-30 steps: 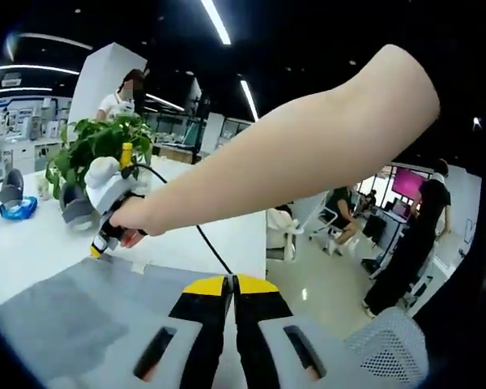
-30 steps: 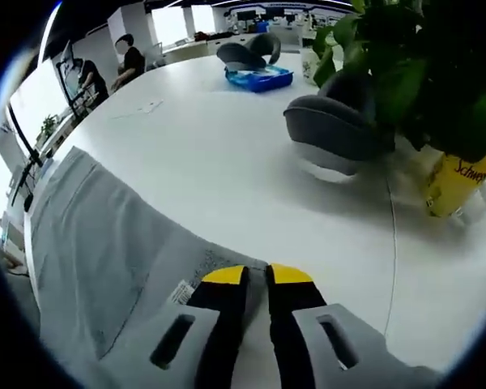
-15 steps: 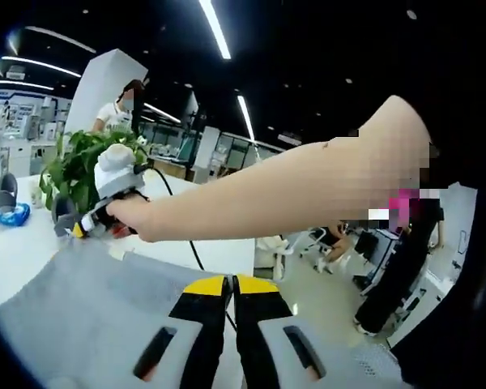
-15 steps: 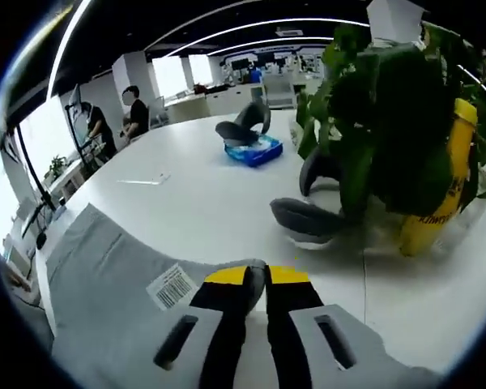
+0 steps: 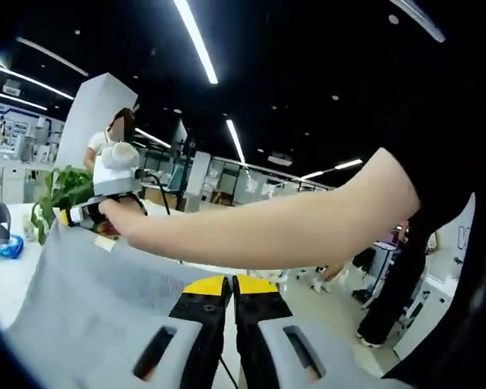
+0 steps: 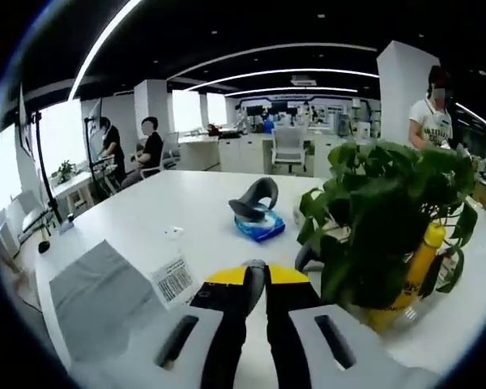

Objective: Fold the towel on the table until its edges align and the towel forms a compact rectangular stack.

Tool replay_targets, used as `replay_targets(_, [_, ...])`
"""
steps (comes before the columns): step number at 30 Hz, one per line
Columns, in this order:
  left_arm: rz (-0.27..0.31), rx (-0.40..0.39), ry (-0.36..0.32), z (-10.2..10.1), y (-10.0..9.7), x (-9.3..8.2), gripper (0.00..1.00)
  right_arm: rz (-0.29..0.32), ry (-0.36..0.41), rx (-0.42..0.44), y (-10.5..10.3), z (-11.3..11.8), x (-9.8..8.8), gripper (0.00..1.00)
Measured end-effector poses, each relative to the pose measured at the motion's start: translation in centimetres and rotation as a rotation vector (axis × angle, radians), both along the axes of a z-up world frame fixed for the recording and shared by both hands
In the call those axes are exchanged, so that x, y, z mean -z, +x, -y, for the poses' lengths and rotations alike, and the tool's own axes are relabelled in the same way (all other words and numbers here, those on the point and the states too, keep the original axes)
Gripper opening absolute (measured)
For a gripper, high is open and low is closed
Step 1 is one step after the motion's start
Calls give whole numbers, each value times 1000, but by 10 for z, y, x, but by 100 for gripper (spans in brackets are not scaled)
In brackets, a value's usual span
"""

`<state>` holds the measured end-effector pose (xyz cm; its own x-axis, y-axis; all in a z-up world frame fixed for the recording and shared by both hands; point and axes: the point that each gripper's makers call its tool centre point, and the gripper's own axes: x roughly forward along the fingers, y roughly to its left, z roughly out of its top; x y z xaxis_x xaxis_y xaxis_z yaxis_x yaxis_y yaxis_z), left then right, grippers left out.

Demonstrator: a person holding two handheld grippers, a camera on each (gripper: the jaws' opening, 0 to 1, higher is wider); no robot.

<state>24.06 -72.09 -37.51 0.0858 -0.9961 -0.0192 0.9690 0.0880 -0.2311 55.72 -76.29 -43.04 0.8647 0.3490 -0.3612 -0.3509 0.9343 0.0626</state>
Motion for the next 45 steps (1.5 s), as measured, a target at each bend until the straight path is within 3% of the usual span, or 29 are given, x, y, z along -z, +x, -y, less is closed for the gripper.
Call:
replay_targets(5, [39,-27,-56,-9,1,-30,2,52,39,-29,7,-16,-38,4])
replay_targets(7, [79,-47,-82,-16,1,-44,2,76,33,-57,7,-28,-52,4])
replay_targets(8, [128,-64,-94,-21,0,-51,2,86,7,-78,6,-35,-56,4])
replay_targets(13, [198,-98,-73,-41,-6,-57,2,103,-32,-141,3,-61,-62,4])
replay_targets(21, [183,-173,-71,-82,-3,-61,2,101,41,-151,1,-84,-73,4])
replay_targets(25, [257,-262,-96,-120,0,-69,2,110,97,-175,-4,-104,-80,4])
replay_targets(29, [207,-305,-111,-157,0,-68,2,103,138,-222,-8,-131,-84,4])
replay_targets(33, [301,-410,-48,-198,6,-67,2,84,175,-251,-8,-157,-84,4])
replay_targets(36, [255,-423,-78,-218,5,-73,2,92,147,-268,-12,-176,-85,4])
replay_targets(38, [261,-431,-85,-232,2,-76,2,99,156,-286,-14,-191,-91,4])
replay_targets(41, [253,-449,-78,-255,2,-74,2,99,179,-302,-13,-211,-97,4])
replay_targets(45, [239,-460,-49,-276,6,-68,2,83,166,-315,-11,-232,-91,4])
